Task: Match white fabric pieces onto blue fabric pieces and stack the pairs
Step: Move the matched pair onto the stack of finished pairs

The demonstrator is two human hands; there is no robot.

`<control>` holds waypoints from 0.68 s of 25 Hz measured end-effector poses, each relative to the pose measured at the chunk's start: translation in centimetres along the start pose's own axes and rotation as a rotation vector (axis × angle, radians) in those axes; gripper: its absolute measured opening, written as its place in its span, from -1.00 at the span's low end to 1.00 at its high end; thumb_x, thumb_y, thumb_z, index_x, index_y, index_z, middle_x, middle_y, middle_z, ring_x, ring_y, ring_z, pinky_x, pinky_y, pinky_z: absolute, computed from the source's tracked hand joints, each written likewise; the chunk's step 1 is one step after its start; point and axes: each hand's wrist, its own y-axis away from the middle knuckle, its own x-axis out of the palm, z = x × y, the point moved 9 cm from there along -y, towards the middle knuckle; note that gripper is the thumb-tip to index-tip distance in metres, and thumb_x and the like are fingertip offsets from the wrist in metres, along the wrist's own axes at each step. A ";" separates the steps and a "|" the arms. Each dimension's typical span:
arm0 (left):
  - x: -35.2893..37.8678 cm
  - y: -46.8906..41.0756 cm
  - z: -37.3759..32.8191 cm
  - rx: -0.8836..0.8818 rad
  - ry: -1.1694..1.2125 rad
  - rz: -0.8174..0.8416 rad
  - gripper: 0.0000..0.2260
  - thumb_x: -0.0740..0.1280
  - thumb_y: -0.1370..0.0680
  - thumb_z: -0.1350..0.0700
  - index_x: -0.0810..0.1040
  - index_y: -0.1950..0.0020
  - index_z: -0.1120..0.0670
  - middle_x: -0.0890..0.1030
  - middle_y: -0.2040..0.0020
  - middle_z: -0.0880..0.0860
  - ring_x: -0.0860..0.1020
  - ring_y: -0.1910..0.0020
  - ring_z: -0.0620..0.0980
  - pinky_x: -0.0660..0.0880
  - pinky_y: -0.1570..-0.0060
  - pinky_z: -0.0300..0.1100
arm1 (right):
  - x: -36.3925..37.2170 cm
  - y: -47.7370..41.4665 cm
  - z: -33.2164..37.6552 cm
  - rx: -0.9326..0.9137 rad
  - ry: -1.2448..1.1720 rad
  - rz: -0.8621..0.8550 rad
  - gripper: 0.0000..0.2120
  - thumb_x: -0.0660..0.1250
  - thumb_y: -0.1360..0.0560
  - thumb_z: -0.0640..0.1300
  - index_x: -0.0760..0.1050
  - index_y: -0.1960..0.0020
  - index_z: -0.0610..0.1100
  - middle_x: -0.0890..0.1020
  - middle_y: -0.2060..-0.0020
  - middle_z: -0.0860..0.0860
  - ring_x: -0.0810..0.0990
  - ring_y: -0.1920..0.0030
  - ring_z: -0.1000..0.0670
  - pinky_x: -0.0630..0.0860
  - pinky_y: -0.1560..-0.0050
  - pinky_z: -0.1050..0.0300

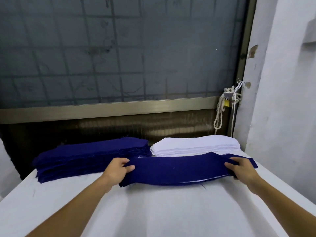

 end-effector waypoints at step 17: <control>13.2 -6.5 -2.0 0.140 -0.184 -0.248 -0.91 0.31 -0.64 0.04 0.41 -0.03 -0.14 0.52 0.17 -0.25 0.53 0.20 -0.22 0.45 0.29 -0.27 | -5.4 -9.8 -5.7 -0.050 0.651 -0.388 -0.71 0.20 -0.60 -0.24 0.50 -0.30 -0.11 0.60 -0.18 -0.11 0.47 -0.21 -0.17 0.47 -0.17 -0.11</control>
